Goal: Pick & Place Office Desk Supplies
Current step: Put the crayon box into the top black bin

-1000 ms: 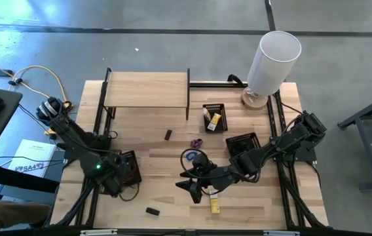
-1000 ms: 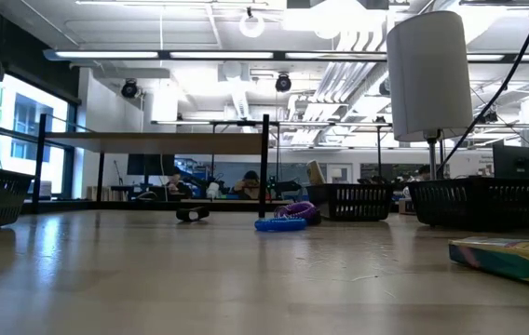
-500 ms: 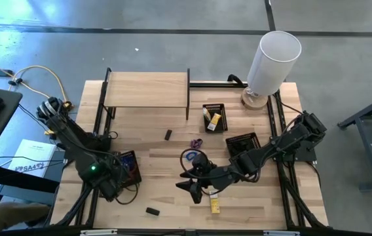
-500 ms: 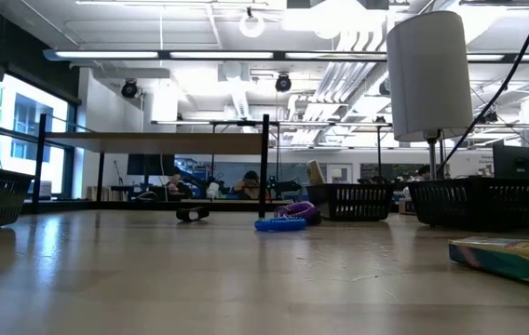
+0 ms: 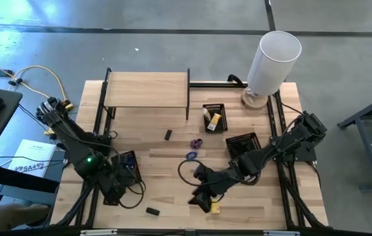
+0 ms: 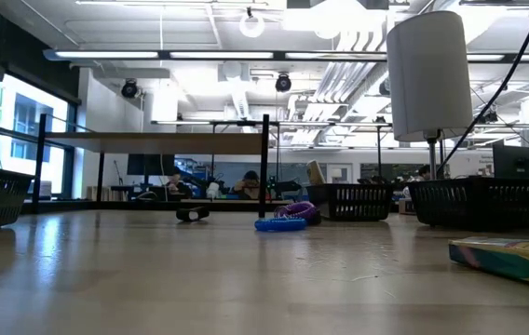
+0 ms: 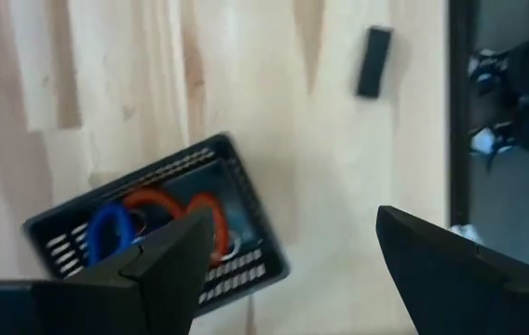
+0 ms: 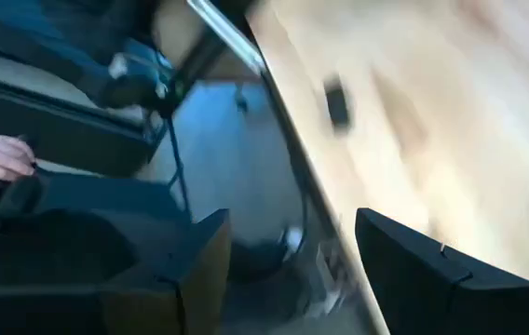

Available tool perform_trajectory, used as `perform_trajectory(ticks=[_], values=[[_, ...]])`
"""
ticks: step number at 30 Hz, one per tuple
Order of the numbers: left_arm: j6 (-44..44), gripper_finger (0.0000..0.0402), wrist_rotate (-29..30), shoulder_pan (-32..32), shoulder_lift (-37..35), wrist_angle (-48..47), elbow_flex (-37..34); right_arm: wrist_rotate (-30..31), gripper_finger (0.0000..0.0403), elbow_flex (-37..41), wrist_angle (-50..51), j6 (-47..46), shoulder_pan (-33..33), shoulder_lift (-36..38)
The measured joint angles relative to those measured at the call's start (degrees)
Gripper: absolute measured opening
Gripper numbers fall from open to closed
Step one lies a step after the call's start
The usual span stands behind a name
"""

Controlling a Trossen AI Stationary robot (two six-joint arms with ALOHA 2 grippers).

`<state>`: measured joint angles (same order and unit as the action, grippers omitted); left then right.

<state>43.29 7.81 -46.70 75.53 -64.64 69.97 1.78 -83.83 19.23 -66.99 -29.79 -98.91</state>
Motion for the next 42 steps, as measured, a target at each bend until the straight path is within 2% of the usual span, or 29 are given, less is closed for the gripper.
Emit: perform_trajectory(ticks=[6,11,15,18,20,30,38,42], values=[[-0.02,0.0292,-0.01,-0.01,0.00,3.57,0.00,-1.65,0.0220,0.00,9.30,-18.60,-2.88,0.00],[-0.09,0.0292,1.22,-0.11,0.00,3.92,0.00,2.98,0.0220,0.00,23.41,-36.06,-5.47,0.01],[-0.09,0.0292,4.05,-0.56,0.00,3.93,-0.02,6.47,0.0220,0.00,30.36,-45.17,-6.79,-0.76],[-0.12,0.0292,4.51,-0.82,0.00,4.03,-0.02,12.18,0.0220,0.02,31.74,-47.02,-7.83,-2.28],[-0.11,0.0292,4.51,-0.83,0.00,4.13,-0.02,13.09,0.0220,0.00,30.67,-49.07,-8.10,-3.94],[-0.09,0.0292,4.49,-0.92,0.00,4.98,-0.04,0.99,0.0220,0.02,27.80,-56.27,-8.47,-13.87],[-0.42,0.0292,4.75,-2.90,0.02,4.98,-0.07,0.11,0.0220,0.02,26.36,-55.47,-7.97,-15.52],[0.11,0.0292,6.36,-4.12,0.02,5.01,-0.07,2.01,0.0220,0.02,24.74,-53.68,-7.93,-15.62]])
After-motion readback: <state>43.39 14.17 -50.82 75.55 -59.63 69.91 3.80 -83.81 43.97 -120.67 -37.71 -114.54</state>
